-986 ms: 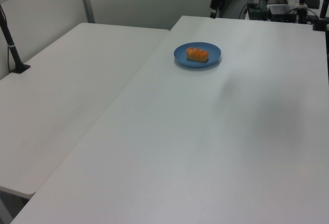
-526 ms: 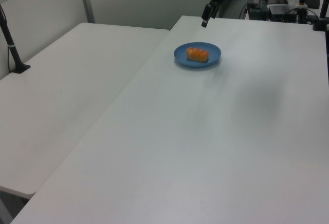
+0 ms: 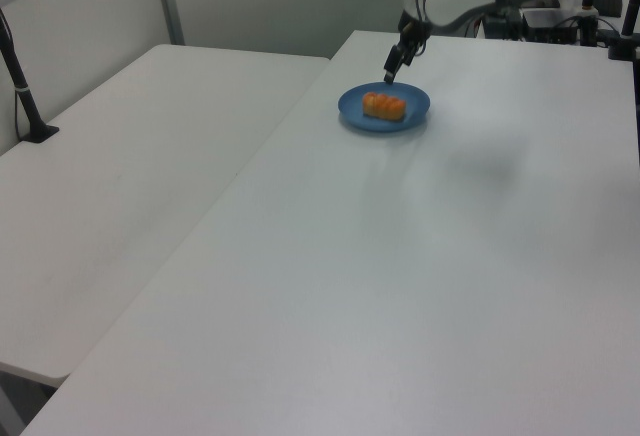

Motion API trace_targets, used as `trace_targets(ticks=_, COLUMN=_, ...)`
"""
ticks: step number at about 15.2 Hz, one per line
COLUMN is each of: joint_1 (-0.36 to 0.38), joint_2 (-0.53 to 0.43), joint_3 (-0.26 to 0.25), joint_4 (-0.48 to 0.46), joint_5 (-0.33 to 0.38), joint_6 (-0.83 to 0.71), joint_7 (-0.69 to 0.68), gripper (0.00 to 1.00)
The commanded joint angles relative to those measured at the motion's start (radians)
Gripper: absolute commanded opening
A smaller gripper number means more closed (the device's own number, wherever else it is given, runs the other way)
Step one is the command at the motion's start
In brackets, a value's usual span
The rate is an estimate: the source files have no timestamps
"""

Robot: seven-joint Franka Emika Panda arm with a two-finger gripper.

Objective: Put the bread on the table
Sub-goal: 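Move the open gripper down over the bread roll on the blue plate, then close the gripper around the orange bread roll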

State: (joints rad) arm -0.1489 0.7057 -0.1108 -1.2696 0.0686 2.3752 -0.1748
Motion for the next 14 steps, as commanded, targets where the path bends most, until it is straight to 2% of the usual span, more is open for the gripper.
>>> trace_targets(ticks=1, joint_1=0.003, joint_2=0.058, joint_3=0.0, joint_4=0.026, joint_5=-0.006, joint_6=0.061, joint_7=0.105, gripper=1.0)
trace_targets(ticks=5, joint_1=0.003, joint_2=0.098, joint_3=0.01, joint_4=0.026, joint_5=-0.006, joint_6=0.14, joint_7=0.144, gripper=1.0)
trace_targets(ticks=11, joint_1=0.012, joint_2=0.118, joint_3=0.013, joint_4=0.015, joint_5=-0.013, joint_6=0.176, joint_7=0.149, gripper=1.0)
trace_targets(ticks=13, joint_1=0.012, joint_2=0.118, joint_3=0.016, joint_4=0.013, joint_5=-0.013, joint_6=0.176, joint_7=0.149, gripper=0.89)
trace_targets(ticks=14, joint_1=0.014, joint_2=0.118, joint_3=0.016, joint_4=0.012, joint_5=-0.013, joint_6=0.176, joint_7=0.149, gripper=0.79)
